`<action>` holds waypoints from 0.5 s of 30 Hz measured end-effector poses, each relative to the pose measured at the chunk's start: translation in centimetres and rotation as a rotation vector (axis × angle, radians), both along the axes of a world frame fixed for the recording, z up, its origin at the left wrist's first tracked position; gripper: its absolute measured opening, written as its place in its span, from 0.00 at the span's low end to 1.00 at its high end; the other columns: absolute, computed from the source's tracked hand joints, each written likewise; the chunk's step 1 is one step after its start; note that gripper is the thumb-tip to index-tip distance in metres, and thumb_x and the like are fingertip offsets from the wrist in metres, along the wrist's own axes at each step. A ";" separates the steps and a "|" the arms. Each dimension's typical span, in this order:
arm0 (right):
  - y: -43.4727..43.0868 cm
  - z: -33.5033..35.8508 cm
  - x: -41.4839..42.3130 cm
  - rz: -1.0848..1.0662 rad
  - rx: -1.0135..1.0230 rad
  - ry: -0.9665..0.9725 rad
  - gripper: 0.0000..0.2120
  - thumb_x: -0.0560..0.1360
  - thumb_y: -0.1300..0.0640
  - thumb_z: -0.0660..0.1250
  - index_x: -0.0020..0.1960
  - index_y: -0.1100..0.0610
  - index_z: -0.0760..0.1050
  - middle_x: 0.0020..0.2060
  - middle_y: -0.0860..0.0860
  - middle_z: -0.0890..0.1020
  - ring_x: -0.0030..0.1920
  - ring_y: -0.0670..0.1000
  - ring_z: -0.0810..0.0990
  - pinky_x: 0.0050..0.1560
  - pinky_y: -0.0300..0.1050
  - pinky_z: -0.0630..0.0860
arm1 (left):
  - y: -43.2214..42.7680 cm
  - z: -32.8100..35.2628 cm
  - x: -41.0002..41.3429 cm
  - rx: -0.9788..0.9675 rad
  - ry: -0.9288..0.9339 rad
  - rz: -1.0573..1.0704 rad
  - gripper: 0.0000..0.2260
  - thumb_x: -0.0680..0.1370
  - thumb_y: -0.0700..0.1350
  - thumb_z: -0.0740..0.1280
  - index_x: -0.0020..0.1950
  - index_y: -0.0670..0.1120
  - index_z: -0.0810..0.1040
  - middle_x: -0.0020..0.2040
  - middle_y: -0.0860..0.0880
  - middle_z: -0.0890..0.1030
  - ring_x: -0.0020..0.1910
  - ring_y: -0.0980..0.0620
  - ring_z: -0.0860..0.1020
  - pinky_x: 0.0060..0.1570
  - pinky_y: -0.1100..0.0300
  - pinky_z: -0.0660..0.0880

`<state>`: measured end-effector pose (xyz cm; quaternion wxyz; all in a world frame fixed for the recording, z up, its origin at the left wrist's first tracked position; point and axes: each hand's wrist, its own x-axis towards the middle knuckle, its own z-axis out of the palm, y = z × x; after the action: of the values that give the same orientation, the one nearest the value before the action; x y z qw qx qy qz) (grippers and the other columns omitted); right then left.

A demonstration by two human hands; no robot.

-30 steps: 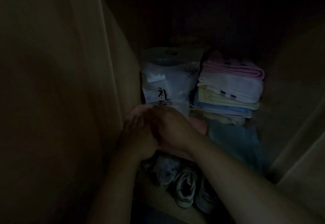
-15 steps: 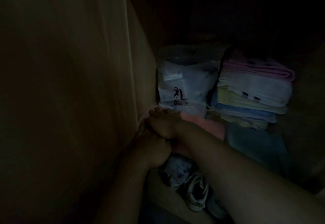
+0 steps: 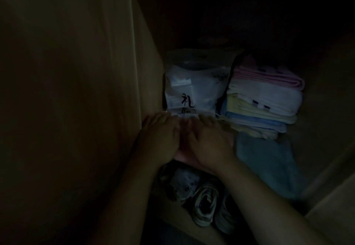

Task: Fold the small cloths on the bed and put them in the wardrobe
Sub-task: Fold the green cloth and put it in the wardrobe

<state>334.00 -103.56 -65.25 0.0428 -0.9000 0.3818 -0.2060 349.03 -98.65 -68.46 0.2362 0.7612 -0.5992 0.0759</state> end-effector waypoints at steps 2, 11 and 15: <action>0.0 -1.3 -1.2 -0.091 0.099 0.143 0.27 0.82 0.43 0.48 0.79 0.48 0.56 0.79 0.57 0.59 0.79 0.61 0.54 0.77 0.57 0.49 | -0.9 -0.2 -0.7 0.069 0.004 -0.003 0.26 0.81 0.56 0.48 0.79 0.58 0.62 0.81 0.53 0.63 0.80 0.50 0.57 0.77 0.43 0.49; -1.1 -3.2 -0.6 -0.175 0.250 0.336 0.34 0.77 0.35 0.37 0.81 0.46 0.43 0.81 0.56 0.46 0.79 0.66 0.43 0.74 0.67 0.40 | -1.8 -1.3 -0.8 0.357 -0.067 -0.038 0.26 0.84 0.58 0.43 0.83 0.58 0.44 0.84 0.55 0.43 0.83 0.49 0.44 0.78 0.37 0.42; -0.2 -1.8 -0.8 -0.142 0.213 0.314 0.30 0.82 0.40 0.43 0.81 0.51 0.50 0.81 0.59 0.50 0.78 0.67 0.47 0.74 0.67 0.43 | -1.4 -0.9 -0.8 0.402 -0.094 -0.036 0.27 0.85 0.59 0.43 0.83 0.57 0.44 0.84 0.54 0.43 0.83 0.49 0.42 0.78 0.36 0.43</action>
<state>333.20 -103.76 -67.08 0.0628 -0.8822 0.4661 -0.0241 348.20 -100.02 -69.39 0.0523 0.7780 -0.6260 -0.0140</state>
